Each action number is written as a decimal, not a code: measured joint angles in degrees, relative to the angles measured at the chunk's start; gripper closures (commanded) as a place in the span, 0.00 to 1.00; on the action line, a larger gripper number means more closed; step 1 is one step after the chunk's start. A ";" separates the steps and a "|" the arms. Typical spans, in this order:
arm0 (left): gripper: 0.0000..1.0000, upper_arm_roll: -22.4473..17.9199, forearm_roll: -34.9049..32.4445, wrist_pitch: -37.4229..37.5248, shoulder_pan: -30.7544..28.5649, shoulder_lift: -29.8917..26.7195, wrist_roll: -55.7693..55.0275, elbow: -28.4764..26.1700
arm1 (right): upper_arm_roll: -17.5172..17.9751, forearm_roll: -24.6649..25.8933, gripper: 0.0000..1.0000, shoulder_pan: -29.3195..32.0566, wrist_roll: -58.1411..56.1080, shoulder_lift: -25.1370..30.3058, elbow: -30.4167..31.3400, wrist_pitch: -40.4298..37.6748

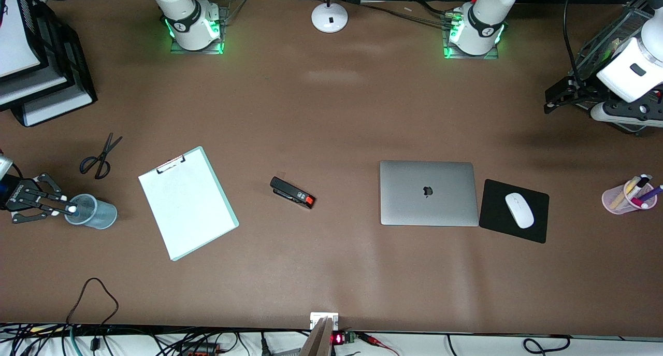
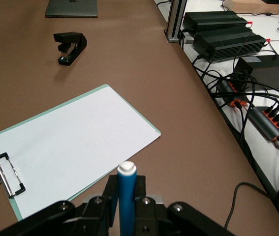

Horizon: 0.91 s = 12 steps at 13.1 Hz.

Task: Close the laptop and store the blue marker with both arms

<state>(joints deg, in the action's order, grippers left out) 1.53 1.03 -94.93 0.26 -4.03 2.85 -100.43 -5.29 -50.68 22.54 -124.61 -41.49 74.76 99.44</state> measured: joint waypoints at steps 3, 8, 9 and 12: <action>0.00 0.00 0.00 0.00 0.00 0.00 0.01 0.00 | 0.00 -0.11 0.86 0.01 0.00 -0.21 0.00 0.00; 0.00 0.00 0.00 0.00 0.00 0.00 0.02 0.00 | 0.00 -0.17 0.86 0.08 0.00 -2.22 -0.04 0.23; 0.00 0.00 0.00 0.00 0.00 0.00 0.02 0.00 | 0.00 -0.18 0.86 0.09 0.00 -2.43 -0.10 0.64; 0.00 0.00 0.00 0.00 0.00 0.00 0.02 0.00 | 0.00 -0.19 0.86 0.17 0.00 -2.88 -0.12 2.41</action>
<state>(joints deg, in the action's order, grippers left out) 1.53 1.03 -94.93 0.26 -4.03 2.87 -100.43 -5.30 -50.87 22.72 -124.62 -44.37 74.64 101.86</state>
